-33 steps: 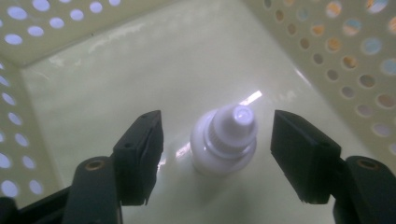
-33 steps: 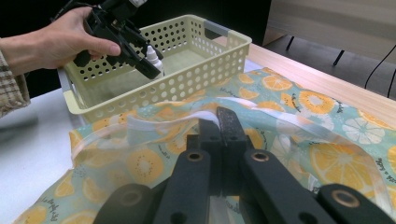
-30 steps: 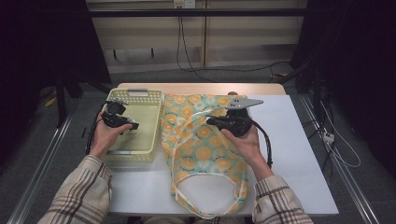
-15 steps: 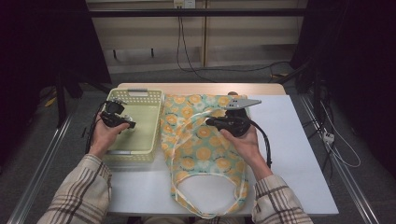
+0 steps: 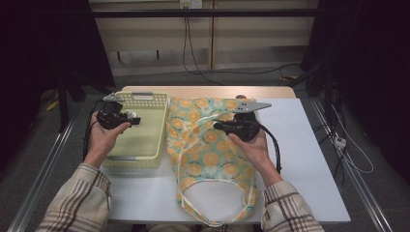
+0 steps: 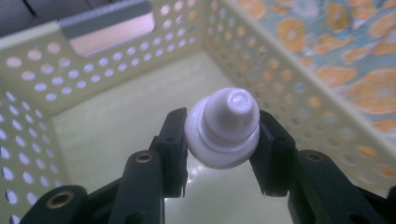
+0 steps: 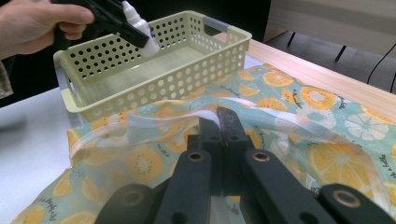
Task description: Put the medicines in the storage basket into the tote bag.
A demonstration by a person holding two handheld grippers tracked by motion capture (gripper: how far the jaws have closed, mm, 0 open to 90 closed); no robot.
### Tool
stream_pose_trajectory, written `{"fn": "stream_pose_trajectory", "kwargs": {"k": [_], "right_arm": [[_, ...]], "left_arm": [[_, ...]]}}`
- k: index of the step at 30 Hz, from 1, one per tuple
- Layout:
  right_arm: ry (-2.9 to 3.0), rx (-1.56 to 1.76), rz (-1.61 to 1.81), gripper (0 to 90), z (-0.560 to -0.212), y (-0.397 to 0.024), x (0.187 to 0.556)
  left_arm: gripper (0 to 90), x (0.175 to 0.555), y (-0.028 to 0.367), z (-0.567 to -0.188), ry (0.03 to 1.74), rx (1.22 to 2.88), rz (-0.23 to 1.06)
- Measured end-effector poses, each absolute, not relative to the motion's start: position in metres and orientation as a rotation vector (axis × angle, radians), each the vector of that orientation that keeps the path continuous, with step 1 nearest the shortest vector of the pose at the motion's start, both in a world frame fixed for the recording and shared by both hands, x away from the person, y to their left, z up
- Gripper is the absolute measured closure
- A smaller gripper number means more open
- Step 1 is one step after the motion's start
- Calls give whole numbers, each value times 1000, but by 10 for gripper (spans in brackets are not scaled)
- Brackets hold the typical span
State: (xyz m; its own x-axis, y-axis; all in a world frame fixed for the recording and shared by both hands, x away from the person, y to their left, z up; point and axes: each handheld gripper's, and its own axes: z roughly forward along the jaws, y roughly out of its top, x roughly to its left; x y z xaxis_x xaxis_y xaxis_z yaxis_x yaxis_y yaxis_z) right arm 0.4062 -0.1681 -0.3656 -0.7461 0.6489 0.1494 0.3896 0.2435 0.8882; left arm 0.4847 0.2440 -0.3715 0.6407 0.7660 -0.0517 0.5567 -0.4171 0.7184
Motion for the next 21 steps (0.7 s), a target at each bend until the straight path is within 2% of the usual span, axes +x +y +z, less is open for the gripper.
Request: {"fn": "stream_pose_trajectory", "kwargs": {"k": [5,21], "right_arm": [[2265,973,1505,900,-365,-169,406],[2271,968,1511,900,-365,-166,405]], "left_arm": [[600,469,239,-357,973,2093,409],[600,419,215,-331,822,2028,398]]}}
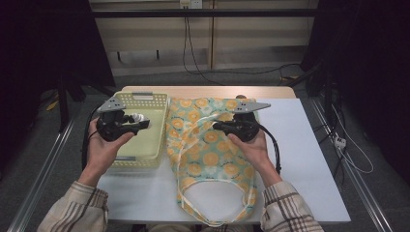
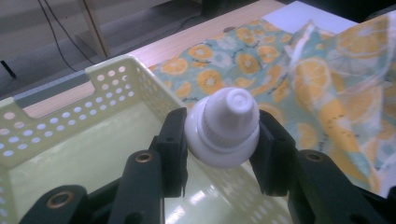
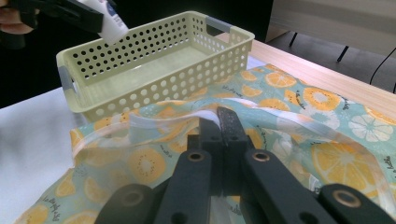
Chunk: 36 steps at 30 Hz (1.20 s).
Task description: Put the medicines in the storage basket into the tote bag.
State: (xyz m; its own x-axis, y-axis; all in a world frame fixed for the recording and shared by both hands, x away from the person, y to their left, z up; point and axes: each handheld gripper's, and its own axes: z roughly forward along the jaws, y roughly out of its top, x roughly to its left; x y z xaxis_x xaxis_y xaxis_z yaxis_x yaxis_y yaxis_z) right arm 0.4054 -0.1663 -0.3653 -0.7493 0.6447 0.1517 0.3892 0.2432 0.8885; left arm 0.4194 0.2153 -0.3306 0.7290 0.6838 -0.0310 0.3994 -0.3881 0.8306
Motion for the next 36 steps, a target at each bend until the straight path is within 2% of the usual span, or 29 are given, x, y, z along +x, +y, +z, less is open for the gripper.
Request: {"fn": "stream_pose_trajectory", "kwargs": {"k": [11,20,36], "right_arm": [[2273,966,1505,900,-366,-166,406],[2278,962,1502,900,-367,-165,405],[2277,945,1501,900,-366,-163,405]], "left_arm": [[600,384,204,-333,735,1965,335],[600,360,177,-335,656,2007,300],[599,343,122,-344,532,2056,212]]}}
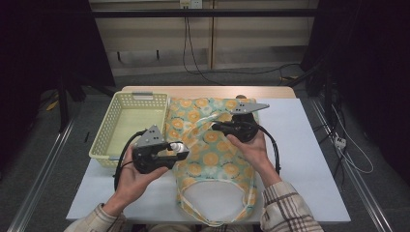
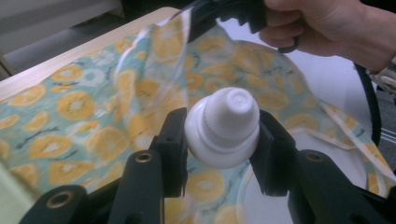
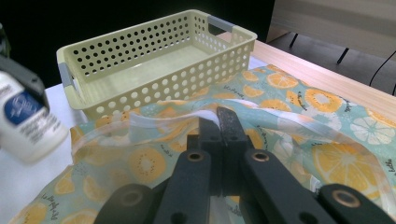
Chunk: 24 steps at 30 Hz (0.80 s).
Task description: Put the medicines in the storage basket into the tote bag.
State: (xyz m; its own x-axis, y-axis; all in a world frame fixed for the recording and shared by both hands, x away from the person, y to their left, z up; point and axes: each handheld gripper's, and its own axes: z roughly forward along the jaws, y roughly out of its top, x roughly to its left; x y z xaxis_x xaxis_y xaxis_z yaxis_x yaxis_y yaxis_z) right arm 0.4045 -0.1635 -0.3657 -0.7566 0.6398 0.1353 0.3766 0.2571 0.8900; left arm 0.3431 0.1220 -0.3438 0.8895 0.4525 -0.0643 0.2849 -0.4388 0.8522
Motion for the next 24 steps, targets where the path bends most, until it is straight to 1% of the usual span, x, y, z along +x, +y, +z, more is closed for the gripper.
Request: {"fn": "stream_pose_trajectory", "kwargs": {"k": [7,24], "right_arm": [[2272,945,1510,900,-365,-166,404],[2256,949,1509,900,-362,-169,404]], "left_arm": [[600,348,96,-341,486,2050,197],[599,374,48,-382,515,2140,148]]}}
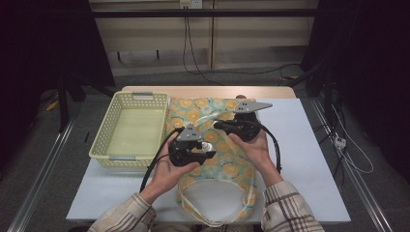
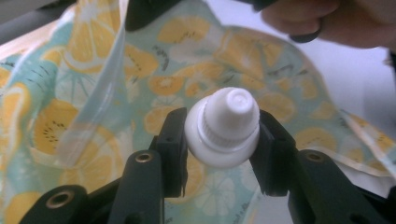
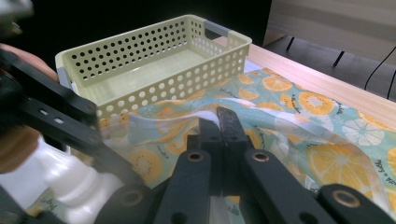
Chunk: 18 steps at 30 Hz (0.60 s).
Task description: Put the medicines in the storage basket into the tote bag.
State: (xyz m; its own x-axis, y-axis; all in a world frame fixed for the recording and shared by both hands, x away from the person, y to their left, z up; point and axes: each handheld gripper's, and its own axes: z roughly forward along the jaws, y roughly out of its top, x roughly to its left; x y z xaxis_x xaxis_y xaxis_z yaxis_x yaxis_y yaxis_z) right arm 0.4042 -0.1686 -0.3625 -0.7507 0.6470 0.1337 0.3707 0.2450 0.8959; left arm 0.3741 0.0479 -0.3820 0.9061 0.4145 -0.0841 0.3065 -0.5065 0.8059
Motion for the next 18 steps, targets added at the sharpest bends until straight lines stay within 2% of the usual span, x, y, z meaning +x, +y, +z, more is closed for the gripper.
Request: {"fn": "stream_pose_trajectory", "kwargs": {"k": [18], "right_arm": [[2242,969,1512,900,-363,-171,406]], "left_arm": [[598,392,22,-418,544,2243,133]]}}
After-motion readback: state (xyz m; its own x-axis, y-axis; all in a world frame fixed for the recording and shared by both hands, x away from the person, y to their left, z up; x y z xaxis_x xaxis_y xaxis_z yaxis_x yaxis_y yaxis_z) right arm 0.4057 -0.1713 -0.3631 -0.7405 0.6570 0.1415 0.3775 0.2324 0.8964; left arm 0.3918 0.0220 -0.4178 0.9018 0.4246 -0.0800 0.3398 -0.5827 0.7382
